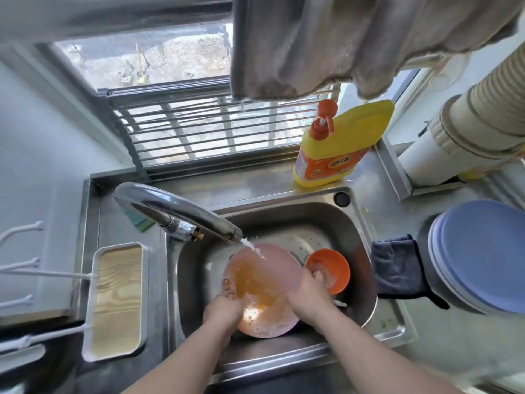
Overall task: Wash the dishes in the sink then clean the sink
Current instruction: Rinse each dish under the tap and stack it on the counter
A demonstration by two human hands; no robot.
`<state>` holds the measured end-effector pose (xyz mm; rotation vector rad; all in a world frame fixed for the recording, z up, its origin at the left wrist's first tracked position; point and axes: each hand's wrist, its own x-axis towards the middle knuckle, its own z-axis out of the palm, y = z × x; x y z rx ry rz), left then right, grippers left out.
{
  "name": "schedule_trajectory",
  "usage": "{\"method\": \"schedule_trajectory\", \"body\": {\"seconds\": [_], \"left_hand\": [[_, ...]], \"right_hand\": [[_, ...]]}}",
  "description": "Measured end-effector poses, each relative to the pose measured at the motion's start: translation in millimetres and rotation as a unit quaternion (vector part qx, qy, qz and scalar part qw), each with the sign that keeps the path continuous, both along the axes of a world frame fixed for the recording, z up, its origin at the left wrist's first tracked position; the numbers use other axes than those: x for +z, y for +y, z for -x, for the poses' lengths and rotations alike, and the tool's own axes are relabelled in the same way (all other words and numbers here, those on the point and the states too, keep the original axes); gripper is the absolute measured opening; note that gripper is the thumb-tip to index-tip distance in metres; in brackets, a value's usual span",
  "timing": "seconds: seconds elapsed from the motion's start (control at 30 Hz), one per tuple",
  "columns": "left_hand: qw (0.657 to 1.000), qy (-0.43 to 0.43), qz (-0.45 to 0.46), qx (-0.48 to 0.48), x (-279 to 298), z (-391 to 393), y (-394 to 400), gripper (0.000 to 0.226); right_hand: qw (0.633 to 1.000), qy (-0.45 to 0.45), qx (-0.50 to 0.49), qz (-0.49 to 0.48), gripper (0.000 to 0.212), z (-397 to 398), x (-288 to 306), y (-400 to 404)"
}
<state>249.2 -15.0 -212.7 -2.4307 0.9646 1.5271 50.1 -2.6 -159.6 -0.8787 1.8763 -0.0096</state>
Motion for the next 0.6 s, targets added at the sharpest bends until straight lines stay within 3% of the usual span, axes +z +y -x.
{"method": "schedule_trajectory", "body": {"seconds": [0.13,0.27,0.43,0.53,0.6], "left_hand": [[0.990,0.072,-0.017,0.122,-1,0,-6,0.037],[0.967,0.138,-0.016,0.213,-9,3,-9,0.048],[0.990,0.045,0.063,0.120,31,17,-7,0.049],[0.995,0.059,0.040,0.067,43,11,-10,0.061],[0.993,0.098,0.006,0.062,51,11,-10,0.059]], "right_hand": [[0.999,0.021,-0.020,0.014,0.055,1,11,1],[0.999,0.006,-0.013,0.042,0.036,0,18,2],[0.996,-0.041,-0.013,0.081,0.052,-1,44,3],[0.989,-0.038,-0.064,0.128,0.055,8,70,1],[0.979,-0.051,-0.134,0.147,0.043,15,84,-1]]}}
